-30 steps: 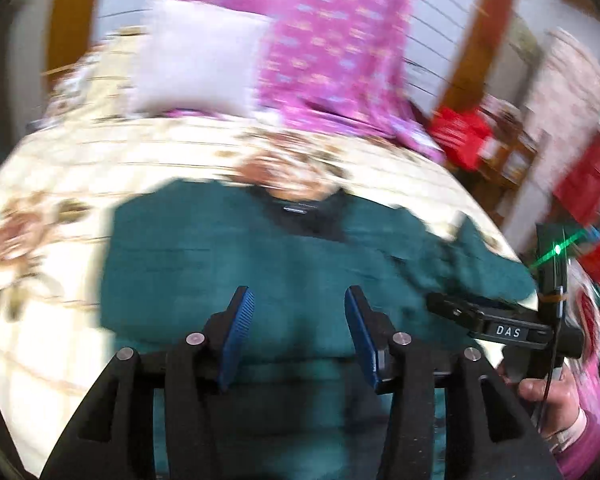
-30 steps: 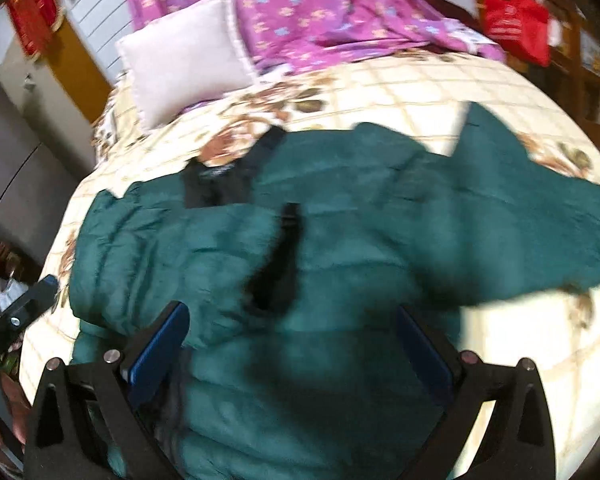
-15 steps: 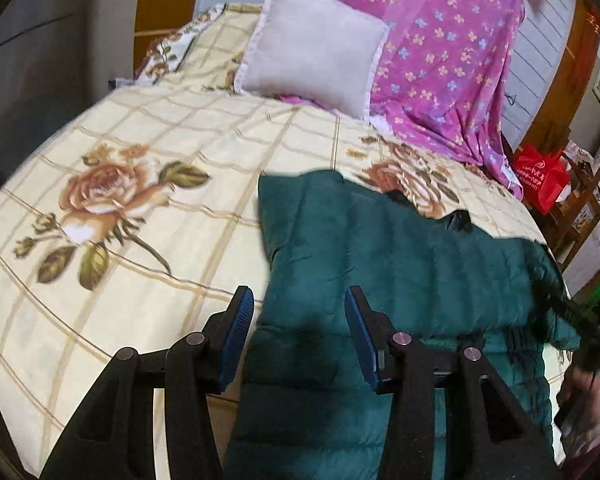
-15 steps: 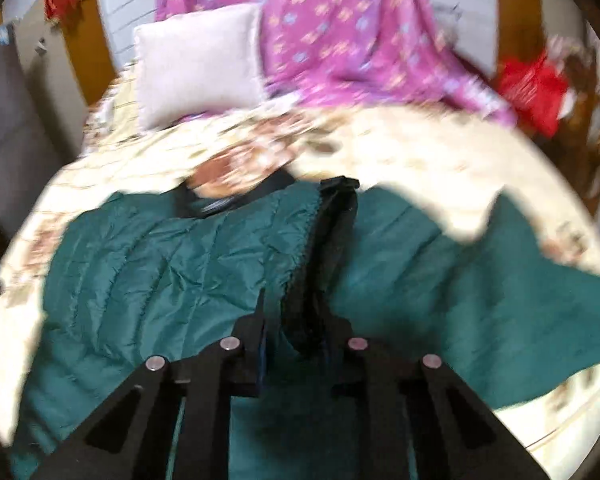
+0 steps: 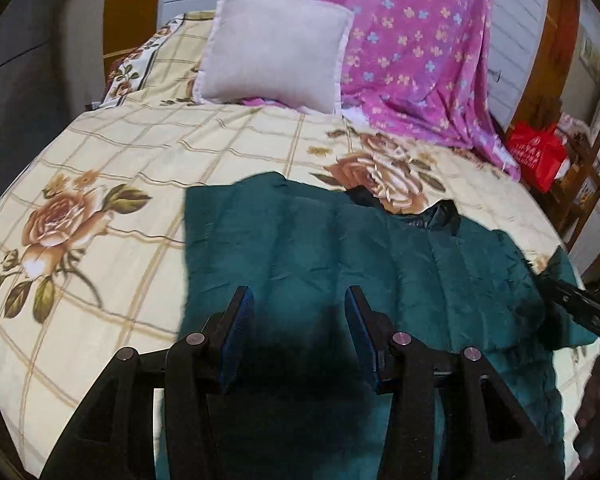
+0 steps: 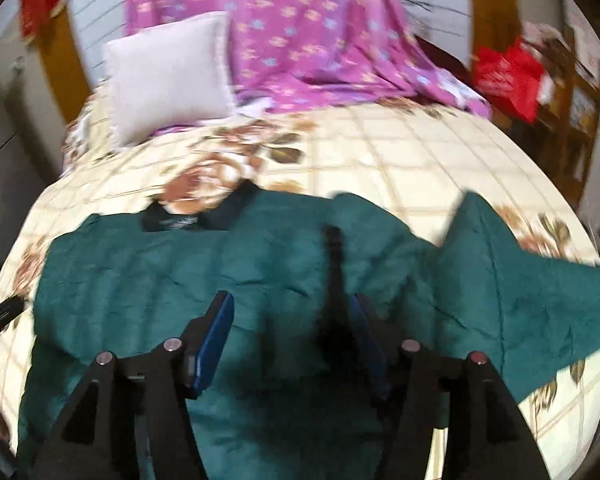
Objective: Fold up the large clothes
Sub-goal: 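Move the right gripper to the cuff of the other sleeve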
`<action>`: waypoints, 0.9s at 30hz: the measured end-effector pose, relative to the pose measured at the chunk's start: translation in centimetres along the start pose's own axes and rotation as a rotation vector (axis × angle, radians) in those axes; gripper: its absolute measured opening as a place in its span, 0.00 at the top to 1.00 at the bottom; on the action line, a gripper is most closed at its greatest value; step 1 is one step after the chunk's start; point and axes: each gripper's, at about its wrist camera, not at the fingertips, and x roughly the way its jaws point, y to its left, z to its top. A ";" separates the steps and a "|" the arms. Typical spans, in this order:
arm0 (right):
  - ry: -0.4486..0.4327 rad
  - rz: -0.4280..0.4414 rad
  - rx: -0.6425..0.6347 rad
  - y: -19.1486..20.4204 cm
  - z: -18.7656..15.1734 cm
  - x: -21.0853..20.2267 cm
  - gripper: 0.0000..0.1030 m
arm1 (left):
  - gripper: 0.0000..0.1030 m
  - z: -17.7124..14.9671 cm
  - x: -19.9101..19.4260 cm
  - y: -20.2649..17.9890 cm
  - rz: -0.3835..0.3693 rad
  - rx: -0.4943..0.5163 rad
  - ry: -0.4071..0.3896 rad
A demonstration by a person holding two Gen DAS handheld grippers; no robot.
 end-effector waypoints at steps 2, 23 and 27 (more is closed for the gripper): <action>0.025 0.018 -0.034 1.1 0.1 1.2 0.39 | 0.72 -0.1 1.9 -0.9 0.024 0.007 0.025; 0.137 -0.045 -0.064 0.8 -3.6 6.3 0.33 | 0.71 -1.8 4.5 -1.6 0.095 0.032 0.041; 0.093 -0.020 -0.055 1.4 -3.3 3.3 0.33 | 0.71 -1.9 2.6 -1.7 0.070 0.018 0.035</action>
